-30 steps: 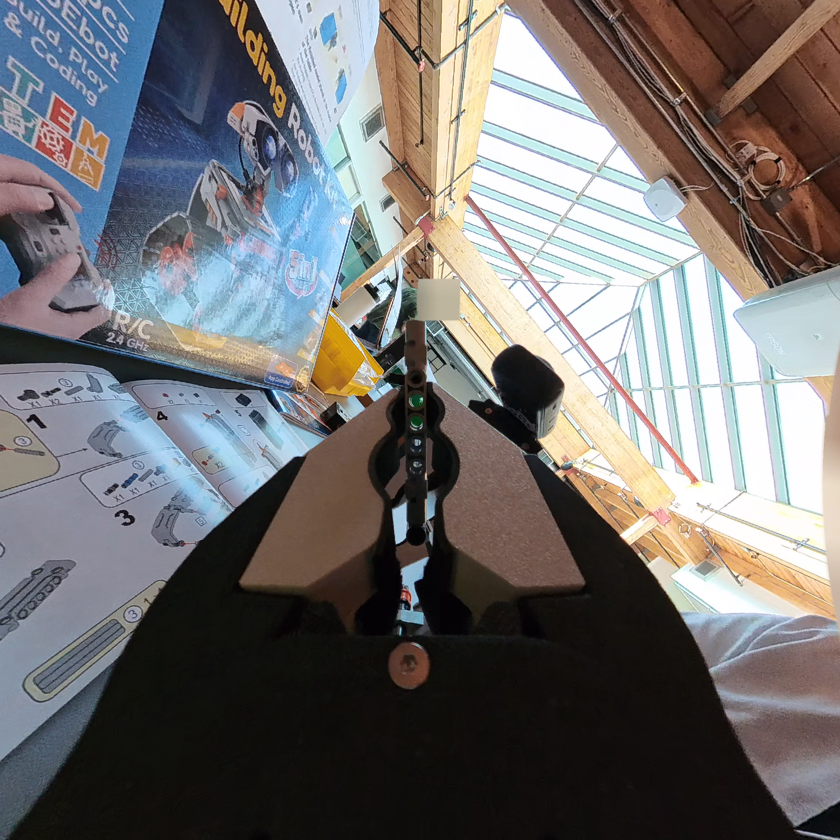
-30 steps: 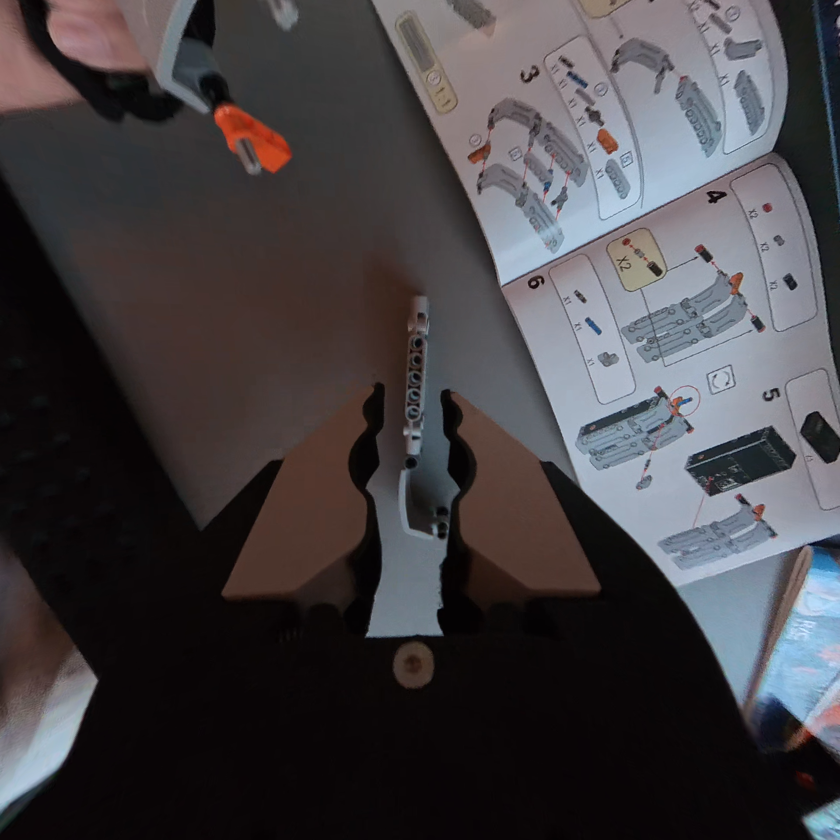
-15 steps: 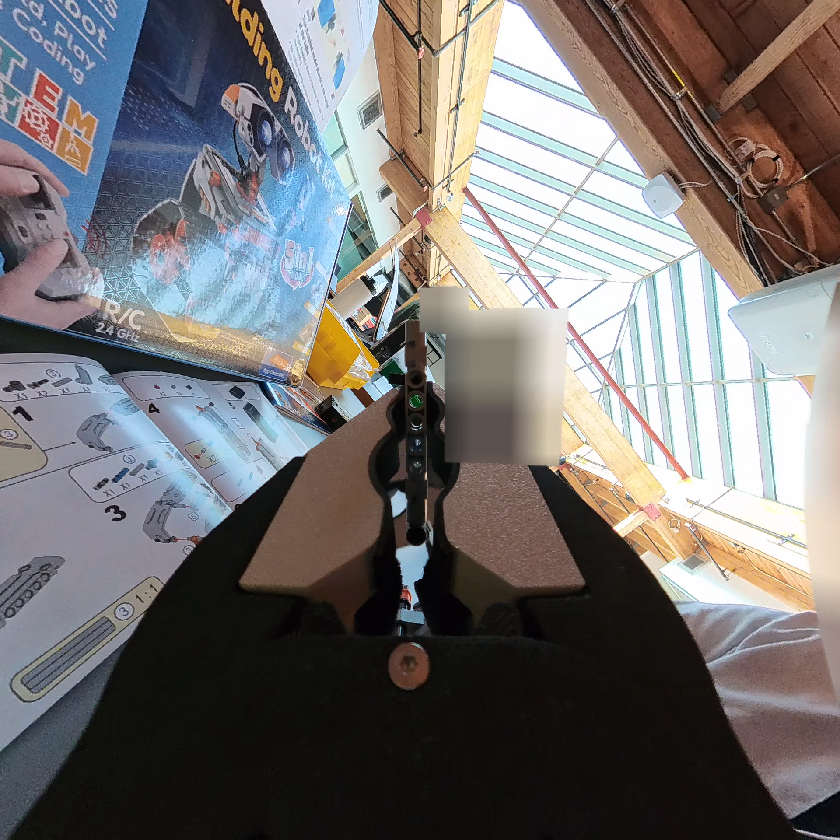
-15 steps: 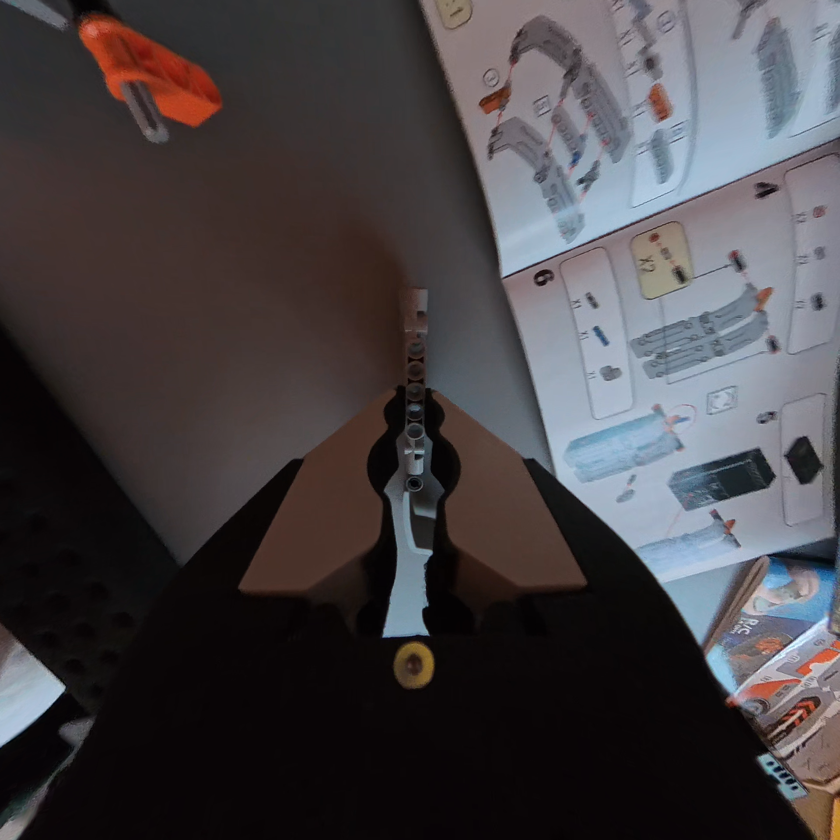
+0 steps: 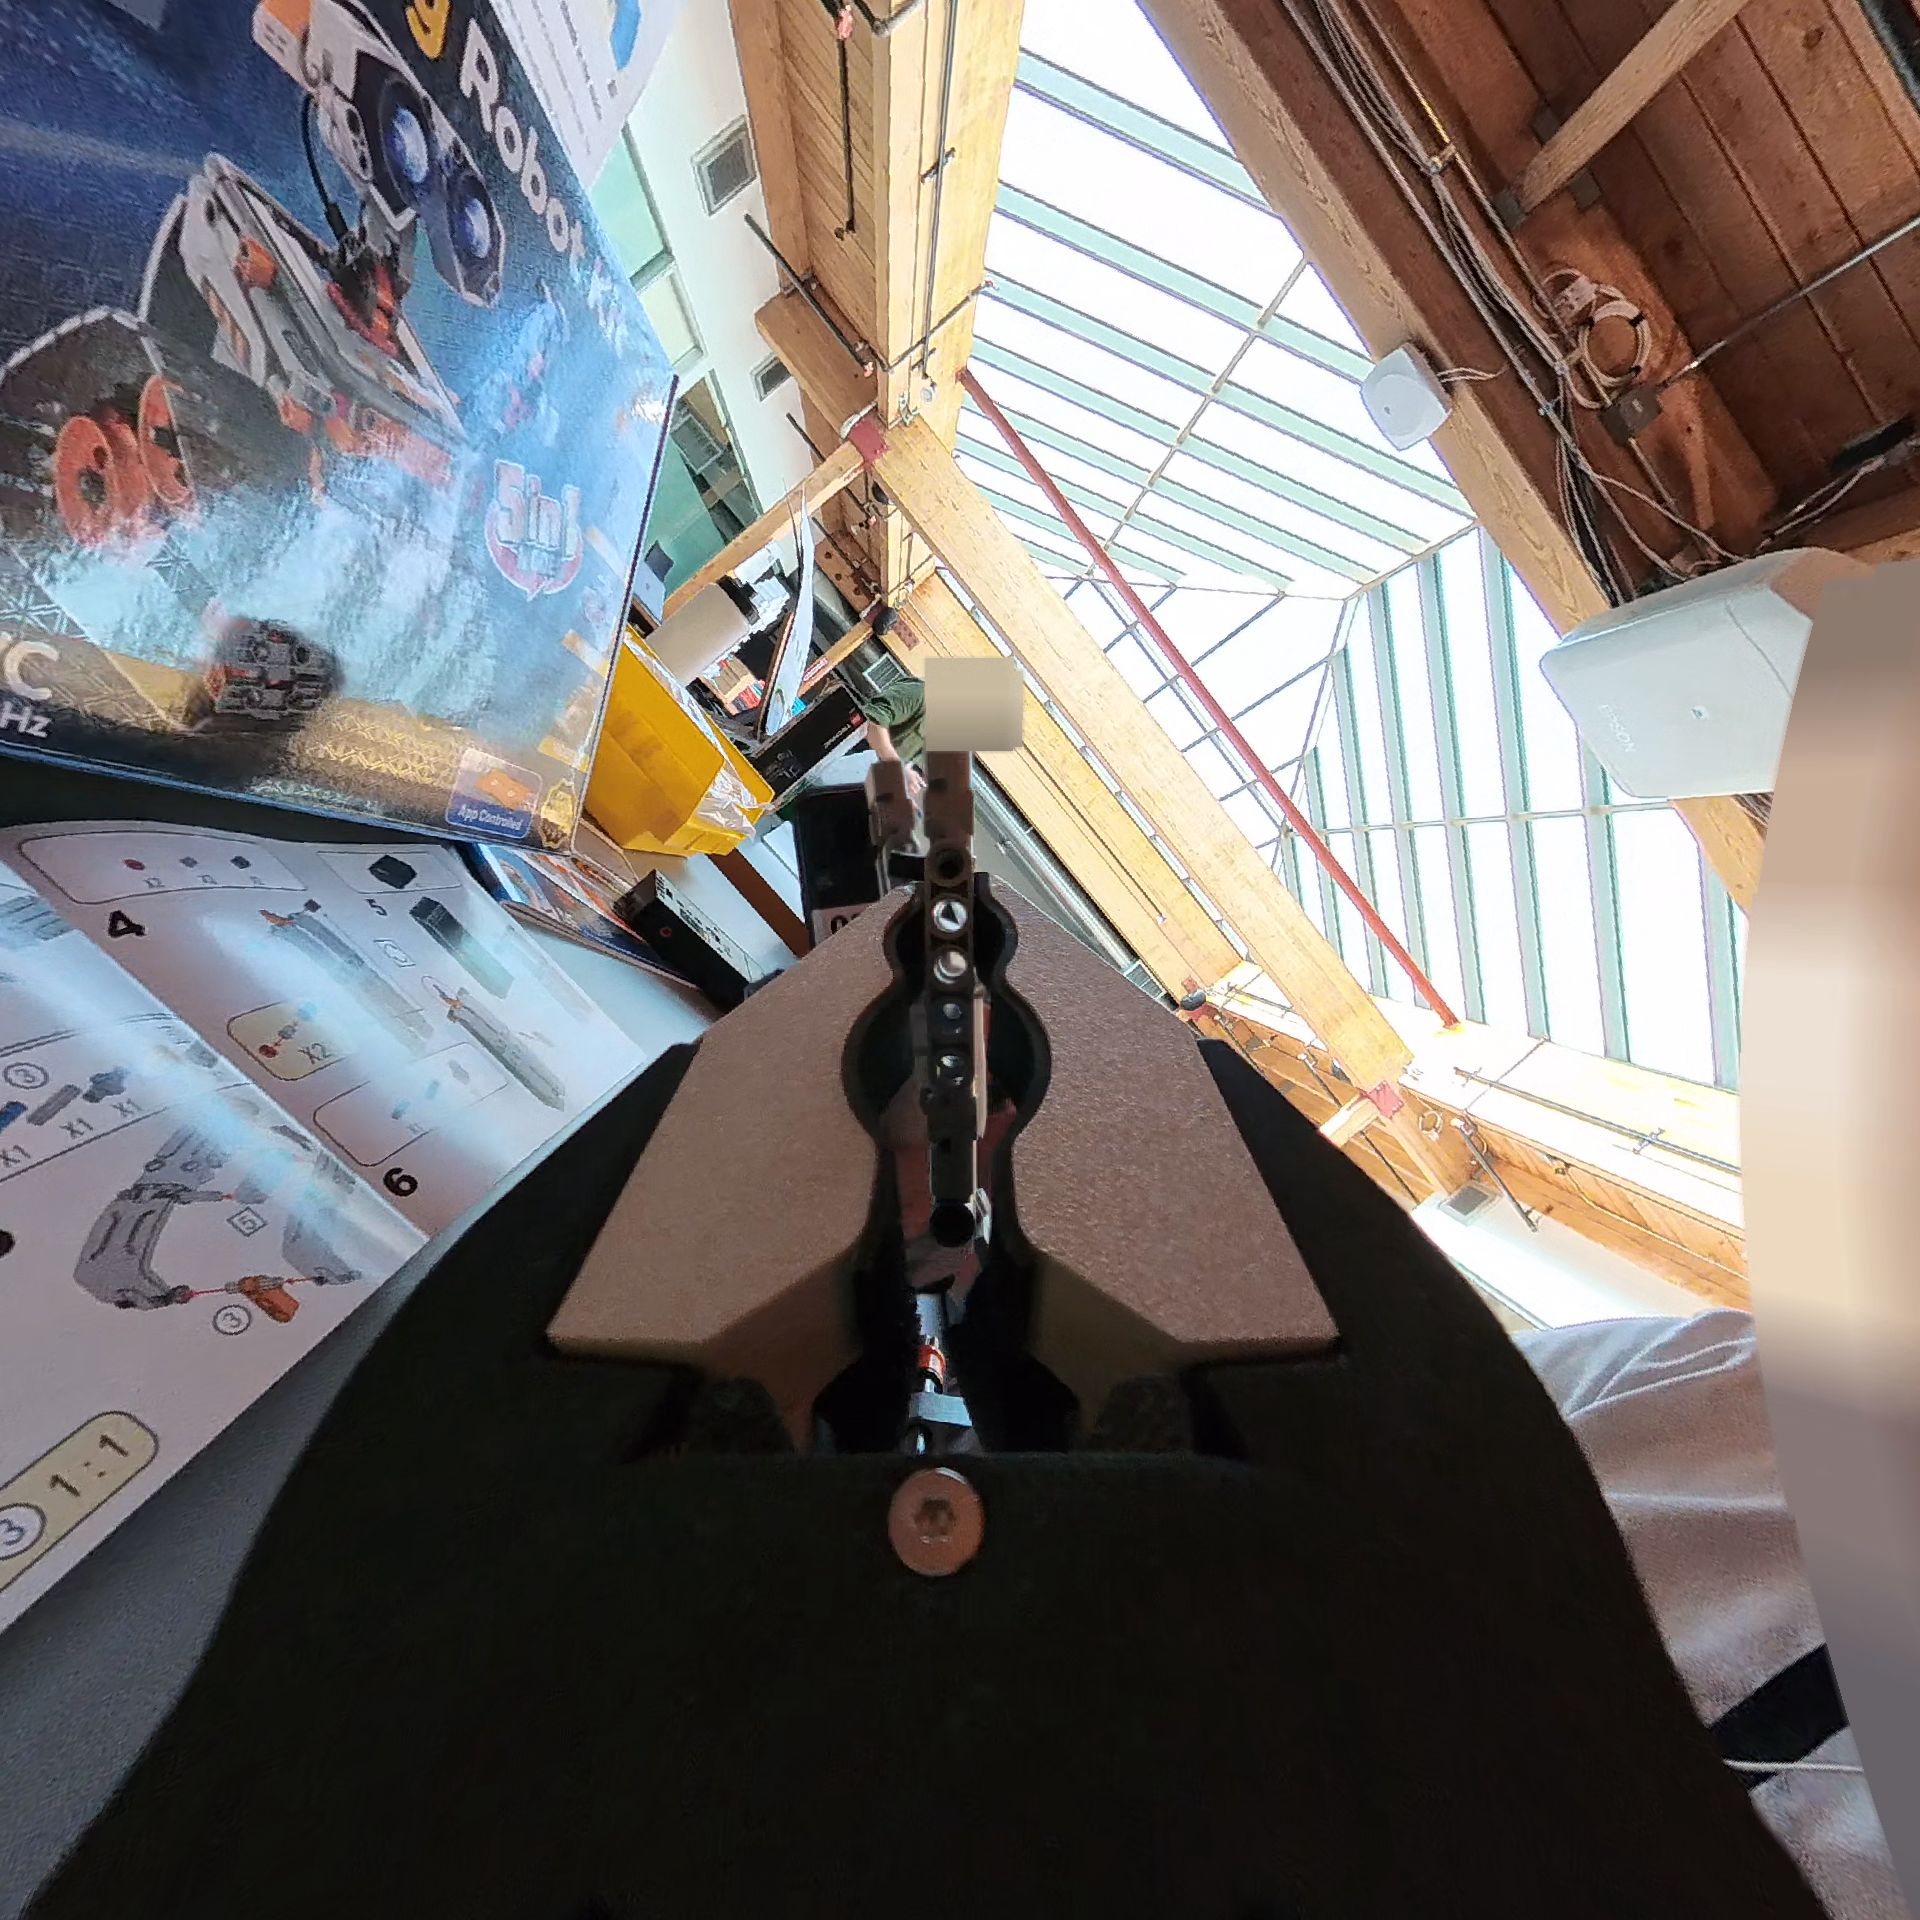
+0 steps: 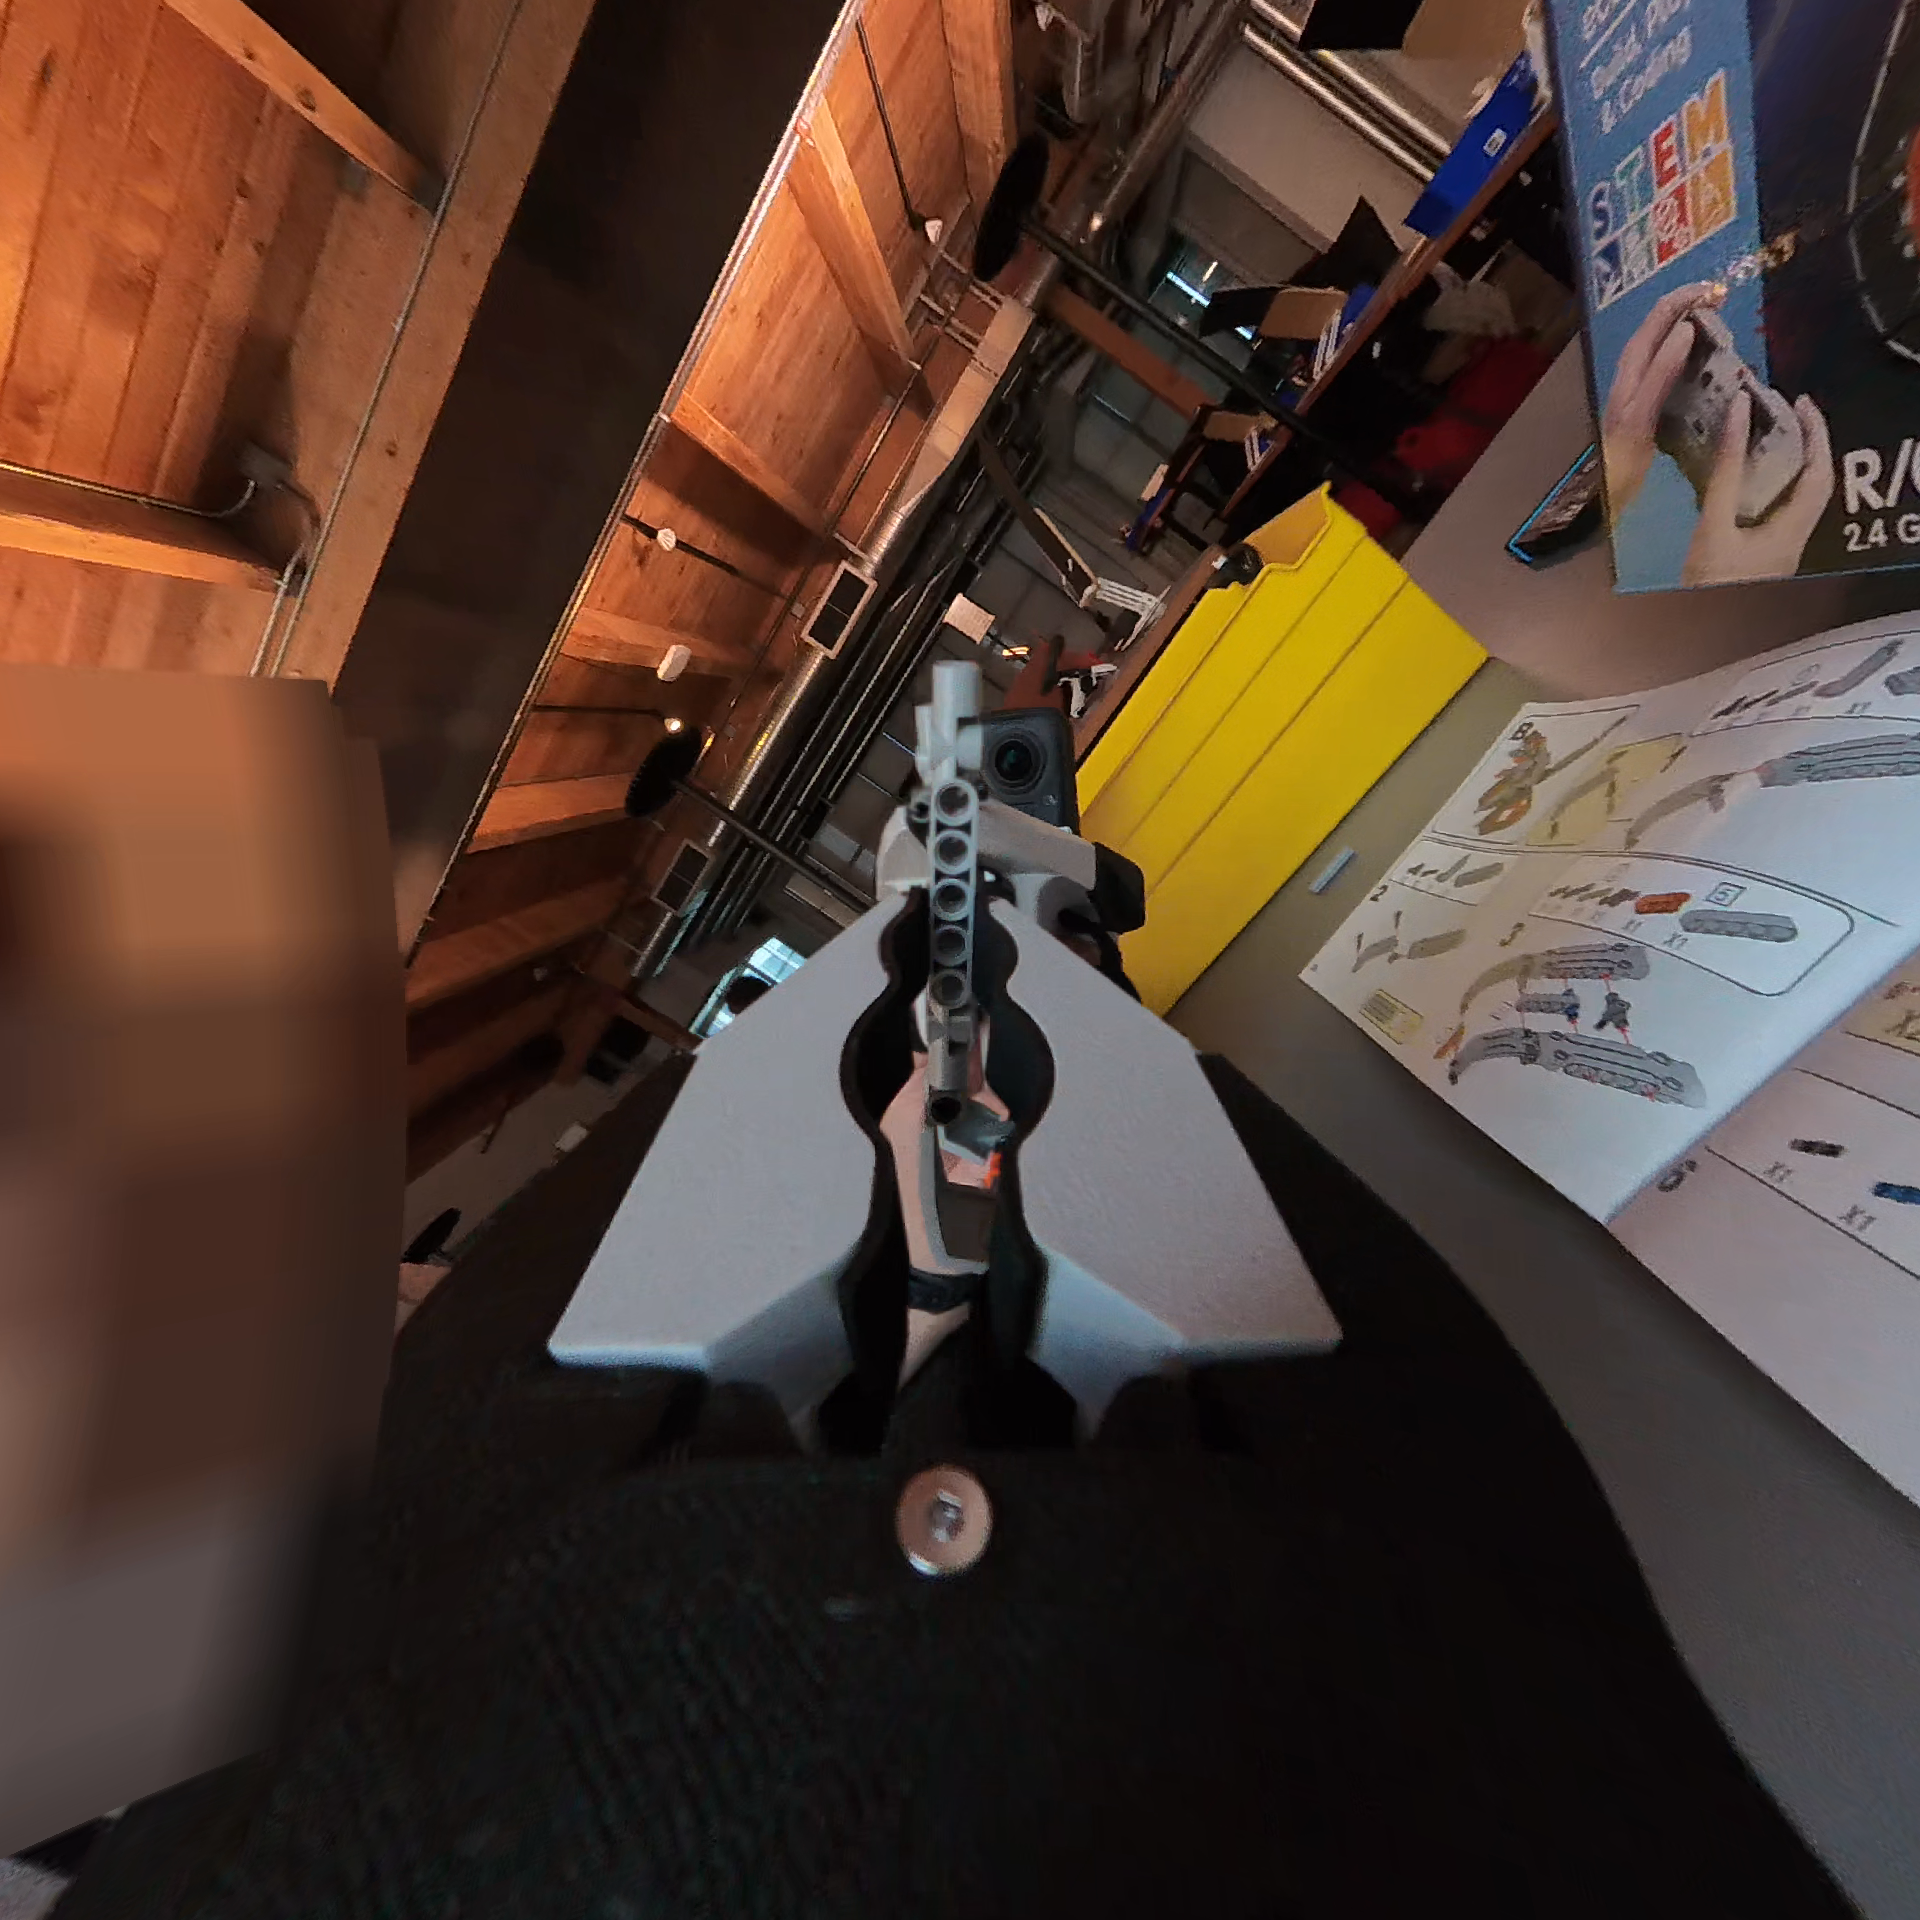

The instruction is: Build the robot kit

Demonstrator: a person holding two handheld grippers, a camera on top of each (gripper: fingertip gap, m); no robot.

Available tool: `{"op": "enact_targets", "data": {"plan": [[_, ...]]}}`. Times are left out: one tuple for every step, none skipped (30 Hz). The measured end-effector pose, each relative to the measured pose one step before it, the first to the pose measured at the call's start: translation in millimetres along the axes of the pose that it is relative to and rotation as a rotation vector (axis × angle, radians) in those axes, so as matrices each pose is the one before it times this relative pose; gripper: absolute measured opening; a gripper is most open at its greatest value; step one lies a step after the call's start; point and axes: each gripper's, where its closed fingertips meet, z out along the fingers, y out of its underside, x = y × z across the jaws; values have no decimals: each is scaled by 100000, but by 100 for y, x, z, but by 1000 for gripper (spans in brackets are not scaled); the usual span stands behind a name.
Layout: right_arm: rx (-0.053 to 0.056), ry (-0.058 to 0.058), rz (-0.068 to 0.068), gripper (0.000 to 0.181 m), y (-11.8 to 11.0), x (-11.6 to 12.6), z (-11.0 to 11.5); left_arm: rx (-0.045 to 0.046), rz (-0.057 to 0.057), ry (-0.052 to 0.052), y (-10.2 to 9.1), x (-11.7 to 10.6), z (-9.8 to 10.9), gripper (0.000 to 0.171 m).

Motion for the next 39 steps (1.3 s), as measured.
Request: {"op": "enact_targets", "data": {"plan": [[-893, 6, -40, 4, 347, 71, 256, 101, 437, 94, -47, 60, -12, 4], [-1424, -1680, 1929, 4, 411, -110, 289, -49, 345, -120, -16, -2, -10, 4], [-303, -1586, 1517, 4, 197, -85, 217, -592, -129, 127, 71, -13, 24, 4], [542, -633, 897, 4, 10, 46, 102, -863, -316, -131, 146, -73, 61, 4], [-70, -855, 532, 4, 14, -22, 50, -627, -112, -537, 142, -125, 56, 4], [-811, -459, 225, 4, 94, -14, 36, -187, -34, -148, 76, -57, 37, 4], [-25, 193, -13, 4, -46, 20, -38, -155, -251, 155, 37, -15, 19, 4], [-101, 156, -264, 4, -16, 9, -46, -420, -230, -126, 52, -54, 21, 4], [-206, -199, 15, 4, 19, -18, -34, -187, -51, -398, 49, -71, 8, 4], [20, -34, 204, 4, 5, 18, -17, 139, 77, -466, 3, -72, -11, 4], [-249, 769, -411, 4, 41, 124, -8, 114, -73, -266, 1, -55, -2, 4], [-128, 1072, -1344, 4, 11, 141, -5, 40, -523, -140, 11, -76, -26, 4], [-225, 946, -1239, 4, 16, 101, 2, 224, -761, -115, -14, -83, -39, 4], [123, 696, -1084, 4, -25, 64, 32, 468, -777, 256, -27, -20, -8, 4], [319, 290, -1109, 4, -25, 21, 25, 462, -609, 381, -43, 17, -20, 4], [298, 372, -1170, 4, -1, 27, 38, 264, -138, -38, -39, -28, -29, 4], [104, 711, -952, 4, 4, 62, 30, 144, 348, -425, -24, -45, -27, 4], [-116, 189, -499, 4, 6, 3, 20, 95, 371, -250, -22, 6, -14, 4], [141, -239, -258, 4, -15, -43, 10, 90, 295, -44, -13, 38, 4, 4], [362, -279, 254, 4, -18, -9, 11, 33, 333, -185, -11, 23, 3, 4], [446, -142, 593, 4, -3, 27, 5, -121, 285, -288, -1, -22, -7, 4], [290, -636, 1215, 4, -10, -25, 8, -282, 166, -179, 12, 2, -4, 4], [1052, -1487, 1647, 4, -146, -129, -11, -341, 285, -212, 36, 14, 21, 4], [849, -1112, 1430, 4, -139, -74, -19, -324, 604, -352, 49, 5, 30, 4], [164, -117, 360, 4, -56, 44, -9, -400, 814, -518, 75, 7, 54, 5], [35, 202, -325, 4, -28, 45, -21, -211, 825, -603, 32, -23, 17, 4], [-480, 218, -462, 4, 27, -3, -11, -64, 425, -211, -3, 6, 6, 4], [-418, 107, -567, 4, 16, -33, -4, -103, -28, 213, 1, 33, -2, 4], [-433, 29, -254, 4, 29, -6, -27, 146, -83, 294, -15, 39, 7, 4], [-1183, 285, -100, 4, 178, 89, -8, 620, 114, 353, -88, 65, -19, 4], [-1344, 22, -325, 4, 242, 57, 31, 609, 264, 243, -95, 62, -26, 4], [-1084, -65, -146, 4, 215, 48, 45, 87, 207, -84, -55, 16, -48, 4], [-275, -151, -1, 4, 72, 10, 30, -97, 154, -216, -42, -5, -34, 5], [-333, -196, -292, 5, 56, -31, 39, -10, 220, -121, -32, 14, -15, 5], [136, -49, -375, 4, -23, -31, 37, 55, 274, -151, -29, 34, -24, 5], [-107, 174, -299, 4, 13, -4, 30, 173, 312, -302, -34, -5, -22, 5], [29, 57, -185, 4, 4, 9, 22, 115, 149, -162, -21, -4, -9, 5], [199, -73, 50, 4, -20, 1, -1, 49, -63, -28, -9, 15, -5, 4], [423, 168, -142, 4, -39, 21, -7, 120, -24, -119, -25, -14, -10, 4]]}}
